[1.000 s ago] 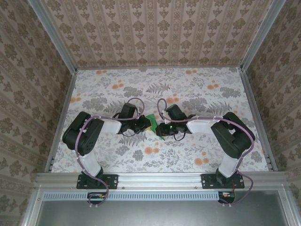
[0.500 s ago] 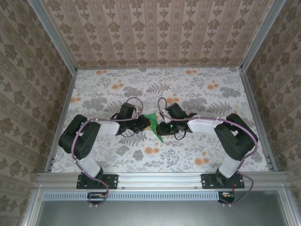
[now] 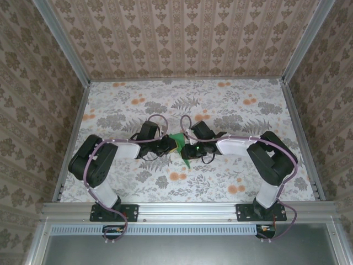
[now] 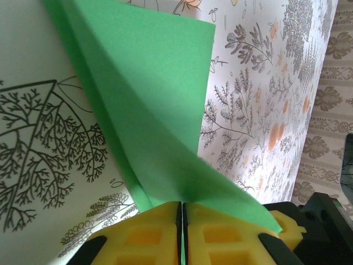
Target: Fold a paper plane with a square sheet of paper (pick it up from the middle)
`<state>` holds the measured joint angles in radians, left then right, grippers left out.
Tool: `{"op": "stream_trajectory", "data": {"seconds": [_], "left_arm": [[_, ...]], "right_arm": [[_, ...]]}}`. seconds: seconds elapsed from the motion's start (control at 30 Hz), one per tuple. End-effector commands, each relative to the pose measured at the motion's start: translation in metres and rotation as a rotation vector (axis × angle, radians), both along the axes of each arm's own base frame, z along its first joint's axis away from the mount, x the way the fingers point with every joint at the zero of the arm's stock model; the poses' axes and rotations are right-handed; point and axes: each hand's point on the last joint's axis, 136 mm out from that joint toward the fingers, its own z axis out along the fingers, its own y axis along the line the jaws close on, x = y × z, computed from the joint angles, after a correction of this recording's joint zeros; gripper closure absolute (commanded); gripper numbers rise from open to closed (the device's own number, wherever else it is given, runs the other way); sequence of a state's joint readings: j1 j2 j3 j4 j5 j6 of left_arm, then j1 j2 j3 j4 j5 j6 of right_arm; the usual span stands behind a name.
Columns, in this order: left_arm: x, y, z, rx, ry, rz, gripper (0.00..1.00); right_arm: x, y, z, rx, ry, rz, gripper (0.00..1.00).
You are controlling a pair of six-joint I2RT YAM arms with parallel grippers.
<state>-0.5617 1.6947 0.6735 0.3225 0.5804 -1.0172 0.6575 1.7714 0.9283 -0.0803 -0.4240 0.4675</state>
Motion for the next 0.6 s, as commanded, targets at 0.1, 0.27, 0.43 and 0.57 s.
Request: {"op": "stream_trajectory", "data": {"seconds": [0.1,0.27,0.43,0.57], "left_arm": [[-0.008,-0.001,0.0,-0.006,0.006,-0.014,0.88],[-0.008,0.0,-0.001,-0.004,0.008,-0.015,0.88],[-0.008,-0.002,-0.002,-0.007,0.01,-0.018,0.88],[-0.007,-0.003,-0.001,-0.013,0.005,-0.024,0.88]], "right_arm": [[-0.003,0.002,-0.013,-0.034,0.016,0.032,0.85],[-0.003,0.002,-0.015,-0.034,0.022,0.026,0.87],[0.0,0.003,-0.004,-0.013,0.003,0.023,0.88],[0.002,0.005,0.005,0.04,0.016,0.024,0.89]]}}
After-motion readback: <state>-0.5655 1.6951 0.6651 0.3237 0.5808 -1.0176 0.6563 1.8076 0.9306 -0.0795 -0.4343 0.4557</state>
